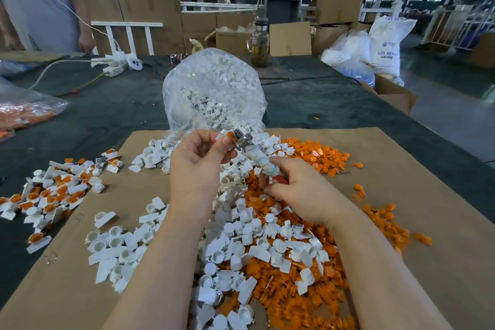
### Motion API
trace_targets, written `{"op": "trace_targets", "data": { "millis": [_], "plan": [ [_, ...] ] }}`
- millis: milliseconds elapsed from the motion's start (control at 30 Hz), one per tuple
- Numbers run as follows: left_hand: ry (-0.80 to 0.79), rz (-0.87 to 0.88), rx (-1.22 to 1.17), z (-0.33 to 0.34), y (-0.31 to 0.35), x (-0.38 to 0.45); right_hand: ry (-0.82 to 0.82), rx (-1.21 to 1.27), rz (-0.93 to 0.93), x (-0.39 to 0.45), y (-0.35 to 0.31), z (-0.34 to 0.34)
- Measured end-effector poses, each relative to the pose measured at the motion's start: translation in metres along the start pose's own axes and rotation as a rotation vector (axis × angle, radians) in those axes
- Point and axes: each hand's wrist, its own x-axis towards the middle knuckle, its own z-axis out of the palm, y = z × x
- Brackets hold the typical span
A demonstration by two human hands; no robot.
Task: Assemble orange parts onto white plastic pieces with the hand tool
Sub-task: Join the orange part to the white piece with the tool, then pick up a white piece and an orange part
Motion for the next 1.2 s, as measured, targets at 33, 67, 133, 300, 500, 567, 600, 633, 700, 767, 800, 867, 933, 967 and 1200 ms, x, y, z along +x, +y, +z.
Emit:
{"op": "trace_targets", "data": {
  "millis": [33, 67, 133, 300, 500, 567, 600, 633, 700, 767, 800, 867, 933, 967, 1200],
  "plan": [
    [0.0, -0.003, -0.001, -0.0005, -0.0006, 0.0005, -0.002, 0.002, -0.005, 0.0002, 0.0, 0.0002],
    [0.0, -0.005, 0.0, -0.0012, -0.0014, 0.0011, -0.005, 0.005, -0.009, 0.0005, 0.0002, 0.0006],
    [0.0, -0.01, 0.003, -0.0021, -0.003, 0.0024, -0.008, 0.008, -0.006, 0.0014, 0.0008, 0.001],
    [-0.004, -0.034, 0.0, -0.0023, -0.0053, 0.0041, -0.007, 0.01, 0.02, 0.001, 0.001, 0.0006],
    [-0.018, -0.043, -0.012, -0.0028, -0.0053, 0.0041, -0.048, 0.067, 0.018, 0.001, 0.0024, 0.0039],
    [-0.028, -0.045, -0.011, -0.0027, -0.0048, 0.0032, -0.06, 0.118, 0.023, 0.0009, 0.003, 0.0042],
    [-0.033, -0.047, -0.013, -0.0025, -0.0045, 0.0027, -0.066, 0.142, 0.026, 0.0006, 0.0032, 0.0041],
    [-0.037, -0.048, -0.012, -0.0024, -0.0042, 0.0023, -0.07, 0.154, 0.028, 0.0005, 0.0033, 0.0038],
    [-0.041, -0.044, 0.0, -0.0025, -0.0039, 0.0021, -0.076, 0.141, 0.029, 0.0005, 0.0035, 0.0033],
    [-0.043, -0.044, 0.001, -0.0027, -0.0037, 0.002, -0.074, 0.131, 0.029, 0.0007, 0.0031, 0.0037],
    [-0.041, -0.045, -0.003, -0.0028, -0.0039, 0.0019, -0.068, 0.132, 0.023, 0.0008, 0.0031, 0.0039],
    [-0.038, -0.047, -0.005, -0.0024, -0.0041, 0.0015, -0.054, 0.108, 0.003, 0.0007, 0.0024, 0.0033],
    [-0.029, -0.05, -0.004, -0.002, -0.0041, 0.0011, -0.04, 0.049, -0.009, 0.001, 0.0012, 0.0025],
    [-0.024, -0.053, -0.004, -0.0017, -0.0043, 0.0011, -0.029, 0.028, -0.007, 0.0012, 0.0008, 0.0025],
    [-0.018, -0.131, -0.051, -0.0019, -0.0026, 0.0016, 0.017, -0.065, -0.006, 0.0039, 0.0014, 0.0037]
  ]
}}
